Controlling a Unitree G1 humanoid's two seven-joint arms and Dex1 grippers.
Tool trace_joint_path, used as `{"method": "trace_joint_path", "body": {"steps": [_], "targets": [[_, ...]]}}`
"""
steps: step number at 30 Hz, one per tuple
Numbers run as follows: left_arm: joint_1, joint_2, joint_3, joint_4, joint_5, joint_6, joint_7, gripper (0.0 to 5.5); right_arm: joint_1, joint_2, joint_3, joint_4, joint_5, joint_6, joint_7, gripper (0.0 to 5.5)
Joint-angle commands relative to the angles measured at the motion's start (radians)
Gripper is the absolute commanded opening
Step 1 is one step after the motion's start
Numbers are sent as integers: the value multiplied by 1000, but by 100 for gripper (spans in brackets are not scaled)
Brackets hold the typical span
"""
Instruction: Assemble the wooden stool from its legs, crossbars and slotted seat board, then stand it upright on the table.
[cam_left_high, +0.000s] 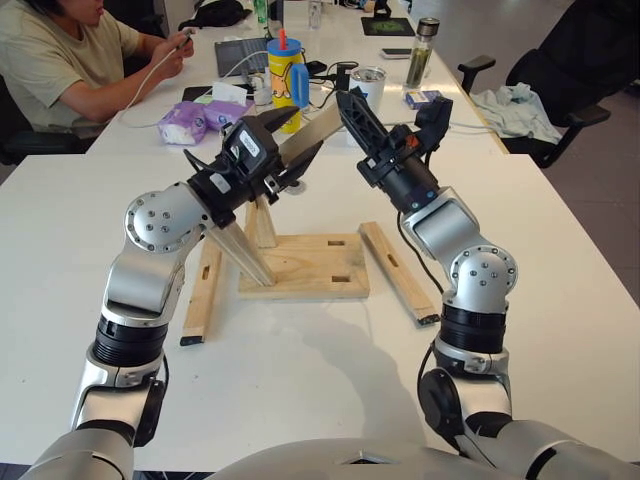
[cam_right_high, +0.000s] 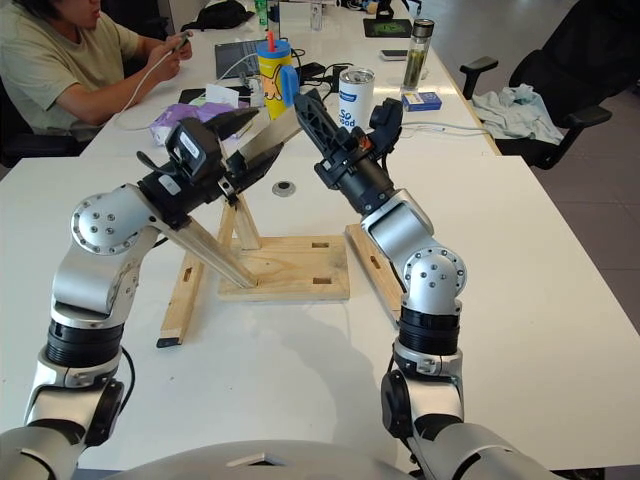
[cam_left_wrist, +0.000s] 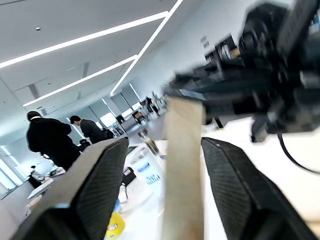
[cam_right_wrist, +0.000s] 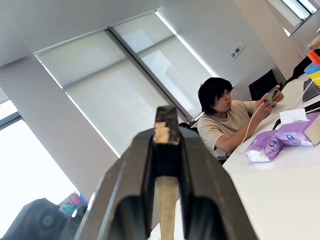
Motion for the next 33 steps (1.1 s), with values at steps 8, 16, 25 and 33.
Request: {"method": "trace_joint_path", "body": {"steps": [8, 16, 25, 33], "targets": [[-128, 7, 199, -159, -184, 189, 205, 283, 178, -272, -109, -29, -178, -13, 20, 44], [74, 56, 326, 21, -13, 1, 260, 283, 340, -320, -80, -70, -325, -25, 54, 44], [143, 35, 323, 87, 18, -48, 284, 283, 391, -342, -48, -44, -430, -8, 77, 44], [146, 28, 319, 109, 18, -66, 289, 283, 374, -340, -18, 32, -502, -39, 146, 44]]}}
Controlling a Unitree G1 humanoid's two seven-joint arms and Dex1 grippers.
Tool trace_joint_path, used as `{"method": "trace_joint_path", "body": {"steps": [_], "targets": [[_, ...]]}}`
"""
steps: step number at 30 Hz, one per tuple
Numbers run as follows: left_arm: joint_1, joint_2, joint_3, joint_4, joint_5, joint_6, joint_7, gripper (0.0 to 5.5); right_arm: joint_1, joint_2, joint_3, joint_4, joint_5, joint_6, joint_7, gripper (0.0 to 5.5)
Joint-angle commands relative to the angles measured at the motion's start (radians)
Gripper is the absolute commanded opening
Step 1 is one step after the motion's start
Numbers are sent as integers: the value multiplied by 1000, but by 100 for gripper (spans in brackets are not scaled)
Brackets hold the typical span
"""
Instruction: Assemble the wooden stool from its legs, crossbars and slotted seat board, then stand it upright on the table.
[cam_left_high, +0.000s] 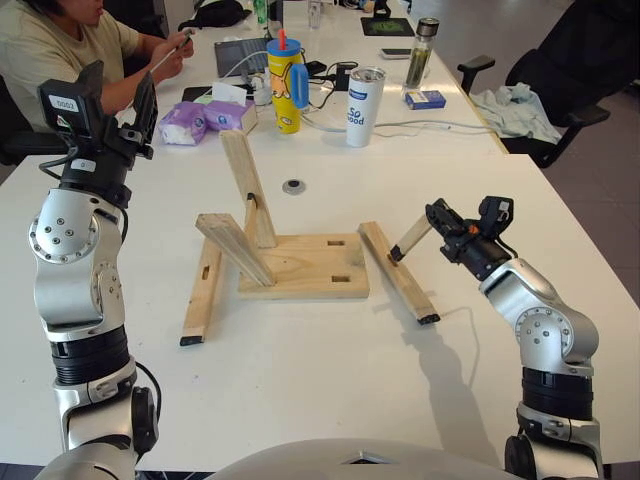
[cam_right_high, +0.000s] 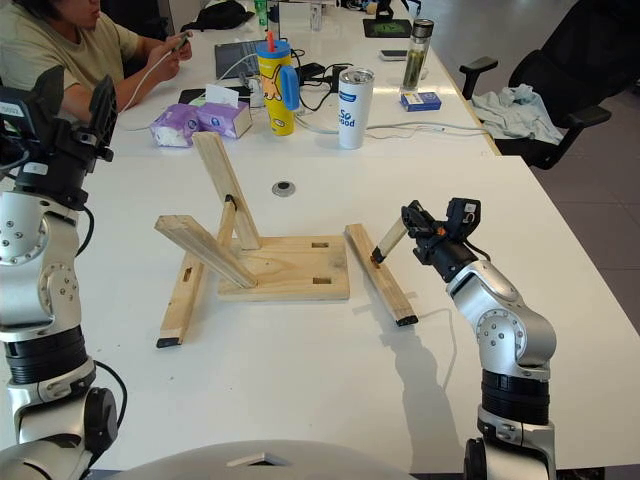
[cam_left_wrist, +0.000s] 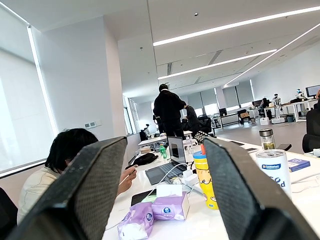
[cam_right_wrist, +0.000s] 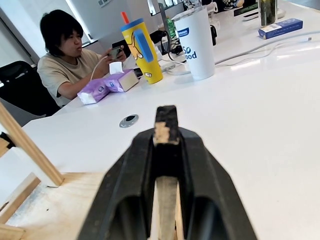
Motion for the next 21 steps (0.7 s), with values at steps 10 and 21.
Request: {"method": "trace_joint_path", "body": {"steps": [10, 21], "targets": [[9, 1, -3, 19, 5, -9, 8, 283, -26, -17, 75, 73, -160, -89, 95, 44], [19, -4, -16, 11, 10, -10, 13, 283, 184, 41, 216, 130, -387, -337, 104, 44]]}}
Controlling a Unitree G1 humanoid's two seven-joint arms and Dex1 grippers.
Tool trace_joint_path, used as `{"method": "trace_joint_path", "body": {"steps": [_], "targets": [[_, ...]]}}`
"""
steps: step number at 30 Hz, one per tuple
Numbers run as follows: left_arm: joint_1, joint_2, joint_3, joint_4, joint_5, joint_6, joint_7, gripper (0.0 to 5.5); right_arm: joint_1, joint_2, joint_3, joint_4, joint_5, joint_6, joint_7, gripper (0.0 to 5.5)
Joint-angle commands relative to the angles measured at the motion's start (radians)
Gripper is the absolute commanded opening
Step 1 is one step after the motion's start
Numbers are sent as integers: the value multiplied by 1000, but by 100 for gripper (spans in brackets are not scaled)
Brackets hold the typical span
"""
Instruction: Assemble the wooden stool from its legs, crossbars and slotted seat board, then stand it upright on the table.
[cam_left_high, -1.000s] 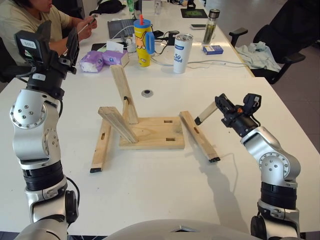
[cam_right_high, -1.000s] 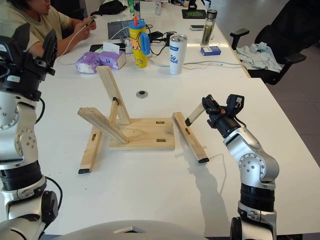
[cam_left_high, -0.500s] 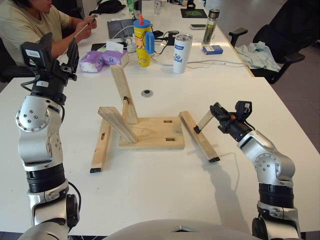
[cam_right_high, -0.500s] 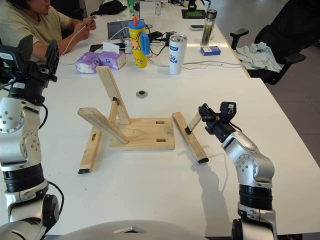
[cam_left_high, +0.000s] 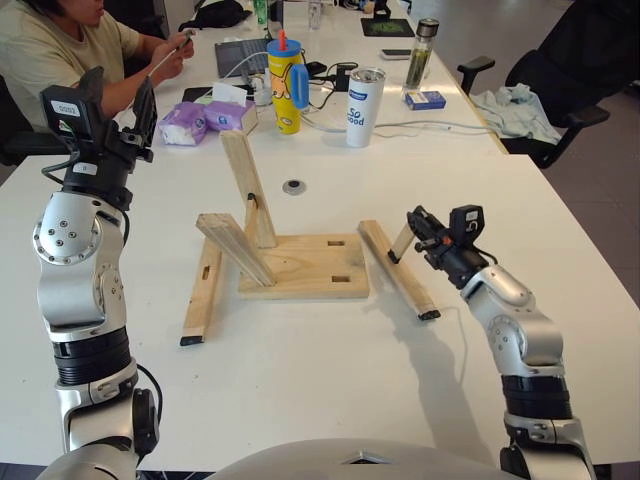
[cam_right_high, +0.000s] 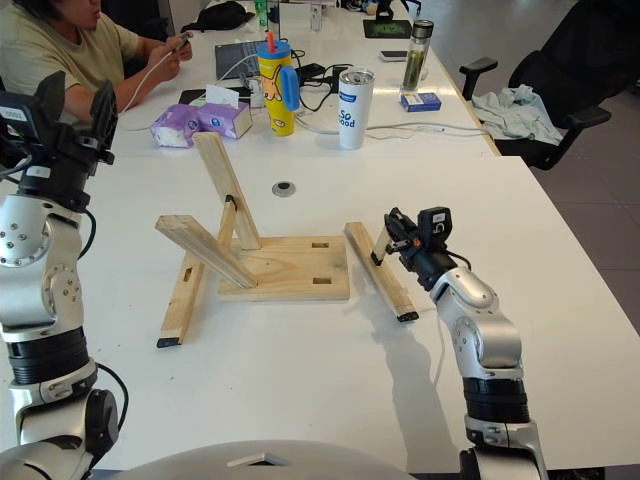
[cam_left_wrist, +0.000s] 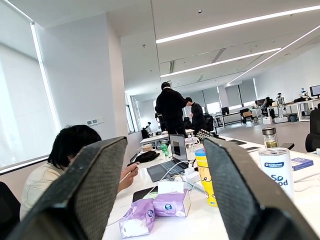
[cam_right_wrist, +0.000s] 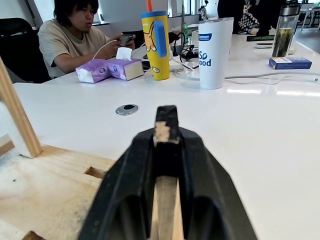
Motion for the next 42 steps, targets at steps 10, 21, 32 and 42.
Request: {"method": "trace_joint_path", "body": {"steps": [10, 21, 32, 42], "targets": [[3, -3, -10, 17, 5, -9, 8, 283, 12, 1, 60, 93, -76, -5, 29, 44], [6, -2, -21, 16, 7, -15, 10, 283, -79, 8, 6, -26, -35, 66, 7, 117], [1, -9, -29, 28, 3, -20, 10, 283, -391, 7, -81, -97, -11, 129, -72, 158], [1, -18, -33, 22, -1, -15, 14, 283, -171, 112, 145, 283, -209, 106, -108, 158]]}}
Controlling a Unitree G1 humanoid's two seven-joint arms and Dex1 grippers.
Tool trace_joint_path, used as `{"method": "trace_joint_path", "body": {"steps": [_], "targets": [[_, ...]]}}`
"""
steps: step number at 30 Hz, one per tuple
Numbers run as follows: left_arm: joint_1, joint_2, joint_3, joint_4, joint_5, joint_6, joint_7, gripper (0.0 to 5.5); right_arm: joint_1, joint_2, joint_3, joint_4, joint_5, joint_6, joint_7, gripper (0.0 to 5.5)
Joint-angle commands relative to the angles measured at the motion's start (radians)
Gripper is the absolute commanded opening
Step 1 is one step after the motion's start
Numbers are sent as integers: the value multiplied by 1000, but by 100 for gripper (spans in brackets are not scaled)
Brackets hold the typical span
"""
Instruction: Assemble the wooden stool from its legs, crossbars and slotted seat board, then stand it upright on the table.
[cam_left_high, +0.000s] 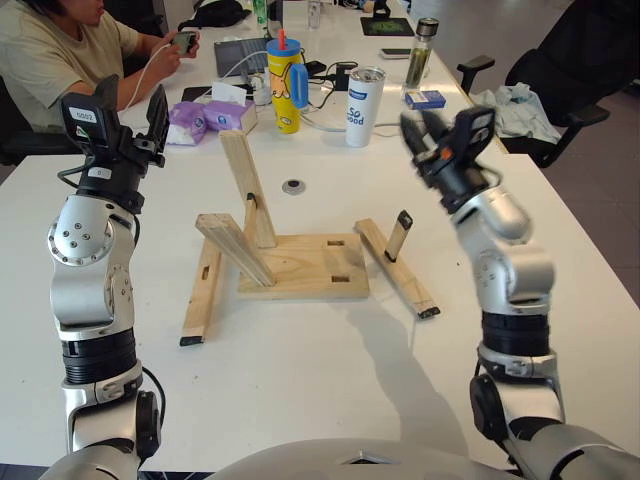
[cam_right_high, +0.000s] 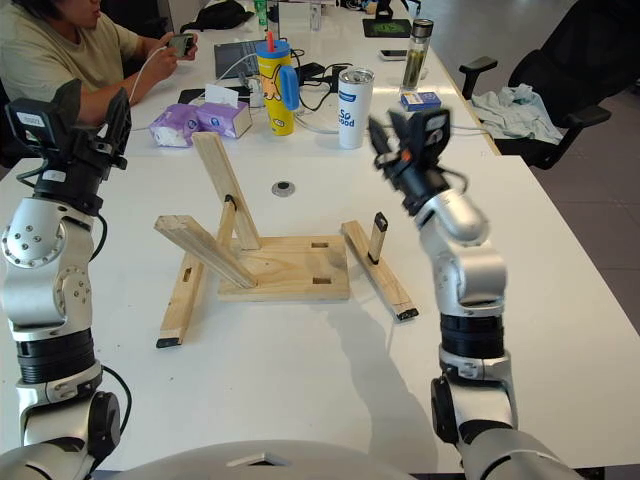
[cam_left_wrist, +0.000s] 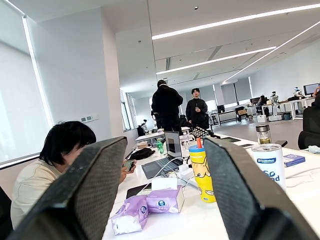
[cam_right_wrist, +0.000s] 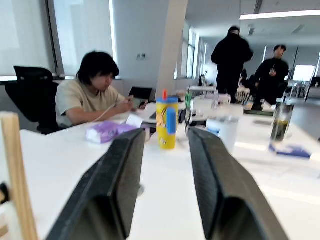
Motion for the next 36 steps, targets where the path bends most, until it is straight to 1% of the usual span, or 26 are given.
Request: {"method": "trace_joint_path", "body": {"steps": [1, 3, 5, 9, 13, 18, 24, 30, 33, 35, 36], "targets": [[-7, -4, -2, 5, -2, 7, 2, 283, 173, 9, 86, 230, -110, 44, -38, 158], [-17, -2, -1, 19, -3, 3, -3, 283, 174, 12, 56, 217, -110, 17, -48, 158], [-13, 1, 4, 12, -1, 5, 0, 283, 114, 2, 19, 214, -103, 4, -51, 158], [-10, -7, 1, 11, 3, 0, 7, 283, 34, -20, -1, 238, -109, -19, -32, 158], [-8, -9, 0, 19, 4, -2, 7, 283, -4, 1, -20, 182, -74, -68, -13, 158], [15, -1, 3, 14, -16, 13, -20, 283, -45, -13, -13, 94, -90, -102, 4, 158], [-32, 11, 39, 34, -70, 25, -44, 283, -33, -24, 6, -56, -118, -97, 7, 158], [-54, 18, 60, 13, -137, 45, -68, 283, -9, -33, 85, -198, -132, -71, 61, 158], [-60, 31, 93, -15, -264, 102, -130, 283, 39, -54, 168, -203, -142, -7, 115, 158], [-44, 89, 133, -23, -383, 190, -214, 283, 70, -97, 240, -171, -207, 42, 133, 158], [-28, 136, 147, -21, -444, 251, -276, 283, 85, -109, 261, -152, -223, 83, 138, 158]]}}
